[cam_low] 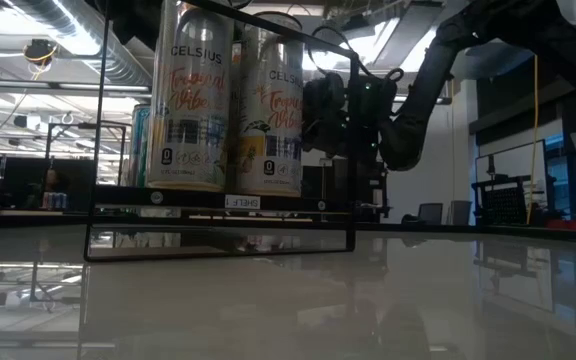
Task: Place canned beverage on shelf
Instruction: Put the green soda can on the shelf aligned with the other green soda can, then put the red silver soda can on the shelf
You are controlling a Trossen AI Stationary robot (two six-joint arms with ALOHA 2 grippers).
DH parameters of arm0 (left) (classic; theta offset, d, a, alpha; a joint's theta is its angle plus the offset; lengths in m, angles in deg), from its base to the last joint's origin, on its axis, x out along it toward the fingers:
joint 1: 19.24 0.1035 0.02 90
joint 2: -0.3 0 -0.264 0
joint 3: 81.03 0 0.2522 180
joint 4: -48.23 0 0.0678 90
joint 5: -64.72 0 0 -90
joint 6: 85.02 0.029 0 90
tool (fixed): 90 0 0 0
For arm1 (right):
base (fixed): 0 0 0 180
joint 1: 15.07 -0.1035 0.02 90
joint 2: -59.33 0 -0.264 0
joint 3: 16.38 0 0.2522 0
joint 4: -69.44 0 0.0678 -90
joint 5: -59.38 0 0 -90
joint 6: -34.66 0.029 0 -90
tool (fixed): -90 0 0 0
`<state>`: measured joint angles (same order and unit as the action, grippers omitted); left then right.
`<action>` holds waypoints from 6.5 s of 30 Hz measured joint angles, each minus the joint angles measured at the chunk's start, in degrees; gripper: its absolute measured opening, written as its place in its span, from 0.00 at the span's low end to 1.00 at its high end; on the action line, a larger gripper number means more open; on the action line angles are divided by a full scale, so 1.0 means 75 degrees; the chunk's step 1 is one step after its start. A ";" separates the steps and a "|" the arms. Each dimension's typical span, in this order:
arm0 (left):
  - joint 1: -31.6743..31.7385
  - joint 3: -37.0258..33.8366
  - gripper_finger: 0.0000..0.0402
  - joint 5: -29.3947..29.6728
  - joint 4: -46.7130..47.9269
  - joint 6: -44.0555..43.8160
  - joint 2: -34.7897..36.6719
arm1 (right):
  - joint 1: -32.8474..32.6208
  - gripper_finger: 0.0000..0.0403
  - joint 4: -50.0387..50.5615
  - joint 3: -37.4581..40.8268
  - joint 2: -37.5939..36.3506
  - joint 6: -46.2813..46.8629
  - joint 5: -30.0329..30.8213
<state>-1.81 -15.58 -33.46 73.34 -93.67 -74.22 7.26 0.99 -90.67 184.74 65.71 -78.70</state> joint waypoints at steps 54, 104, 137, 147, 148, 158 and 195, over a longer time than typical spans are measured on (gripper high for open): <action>-0.0076 0.0015 0.72 0.1037 0.1612 -0.0047 0.0913 | 0.0915 0.85 0.0881 0.0025 0.0000 0.0025 -0.1215; -0.0079 0.0012 0.80 0.1422 0.2570 -0.0026 0.0909 | 0.0017 0.85 0.2708 0.0025 0.0006 -0.1416 0.1604; -0.0079 0.0009 0.80 0.1422 0.2567 -0.0023 0.0909 | 0.0017 0.85 0.2698 0.0025 0.0006 -0.1419 0.1589; -0.0079 0.0009 0.80 0.1422 0.2567 -0.0023 0.0901 | 0.0017 0.85 0.2695 0.0025 0.0006 -0.1582 0.1589; -0.0079 0.0009 0.80 0.1422 0.2567 -0.0023 0.0901 | 0.0017 0.85 0.2695 0.0025 0.0006 -0.1582 0.1589; -0.0079 0.0008 0.80 0.1387 0.2567 -0.0025 0.0901 | 0.0017 0.85 0.2698 0.0025 0.0006 -0.1583 0.1586; -0.0088 0.0008 0.94 0.1357 0.2391 -0.0029 0.0990 | 0.0017 0.85 0.2687 0.0025 0.0006 -0.1582 0.1525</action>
<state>-2.47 -15.53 -23.29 91.27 -93.89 -66.80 7.39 21.14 -90.48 184.78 53.84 -67.26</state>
